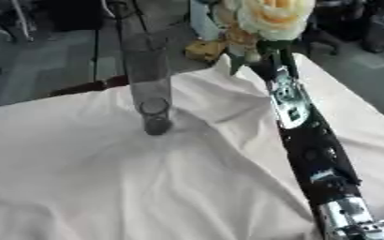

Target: Arrange flowers into the vase.

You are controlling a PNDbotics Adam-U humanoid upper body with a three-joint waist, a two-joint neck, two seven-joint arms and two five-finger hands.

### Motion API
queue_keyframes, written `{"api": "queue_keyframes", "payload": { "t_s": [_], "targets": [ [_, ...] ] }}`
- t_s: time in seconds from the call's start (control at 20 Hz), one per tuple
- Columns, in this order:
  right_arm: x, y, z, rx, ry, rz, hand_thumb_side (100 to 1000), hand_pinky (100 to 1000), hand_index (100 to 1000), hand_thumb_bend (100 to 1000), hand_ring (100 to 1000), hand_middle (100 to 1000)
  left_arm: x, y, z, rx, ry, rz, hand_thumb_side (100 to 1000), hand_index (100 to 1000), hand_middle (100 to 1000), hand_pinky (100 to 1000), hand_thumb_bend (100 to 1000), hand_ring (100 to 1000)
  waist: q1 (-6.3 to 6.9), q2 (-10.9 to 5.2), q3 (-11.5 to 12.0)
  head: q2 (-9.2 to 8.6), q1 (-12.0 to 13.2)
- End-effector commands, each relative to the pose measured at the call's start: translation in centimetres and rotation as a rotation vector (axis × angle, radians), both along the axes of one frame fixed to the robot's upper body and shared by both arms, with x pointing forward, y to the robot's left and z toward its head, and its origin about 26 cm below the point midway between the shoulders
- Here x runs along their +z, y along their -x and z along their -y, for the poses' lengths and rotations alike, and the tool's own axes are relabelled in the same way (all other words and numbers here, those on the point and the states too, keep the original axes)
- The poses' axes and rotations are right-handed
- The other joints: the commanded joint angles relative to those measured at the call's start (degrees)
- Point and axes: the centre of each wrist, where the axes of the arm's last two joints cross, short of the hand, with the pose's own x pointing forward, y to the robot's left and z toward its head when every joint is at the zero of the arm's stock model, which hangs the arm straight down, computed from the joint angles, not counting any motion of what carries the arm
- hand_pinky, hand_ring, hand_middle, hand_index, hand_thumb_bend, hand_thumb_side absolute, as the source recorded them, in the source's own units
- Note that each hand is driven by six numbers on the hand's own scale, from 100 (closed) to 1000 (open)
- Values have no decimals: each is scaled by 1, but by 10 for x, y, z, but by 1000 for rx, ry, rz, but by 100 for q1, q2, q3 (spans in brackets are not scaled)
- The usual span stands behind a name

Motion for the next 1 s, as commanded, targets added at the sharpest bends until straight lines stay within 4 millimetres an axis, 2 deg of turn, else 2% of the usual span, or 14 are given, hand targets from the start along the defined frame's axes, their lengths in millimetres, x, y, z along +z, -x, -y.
{"api": "queue_keyframes", "payload": {
  "t_s": [0.05,0.3,0.6,1.0],
  "targets": [
    [38,2,8,-10,24,66,1000,100,100,395,100,100,7,0,-2,4,-11,26,782,725,624,489,329,698,-72,-181,11,-42,-4],
    [54,0,7,-20,35,86,1000,100,100,339,100,100,7,0,-2,5,-11,25,782,725,623,489,329,697,-97,-188,35,-38,-1],
    [76,-2,1,-31,5,108,1000,100,100,333,100,100,7,0,-2,6,-13,26,781,725,623,489,330,697,-133,-207,62,-49,-2],
    [105,-2,-10,-35,-44,153,1000,100,100,281,100,100,6,0,-3,6,-17,23,781,725,622,489,331,696,-176,-238,102,-57,-20]
  ]
}}
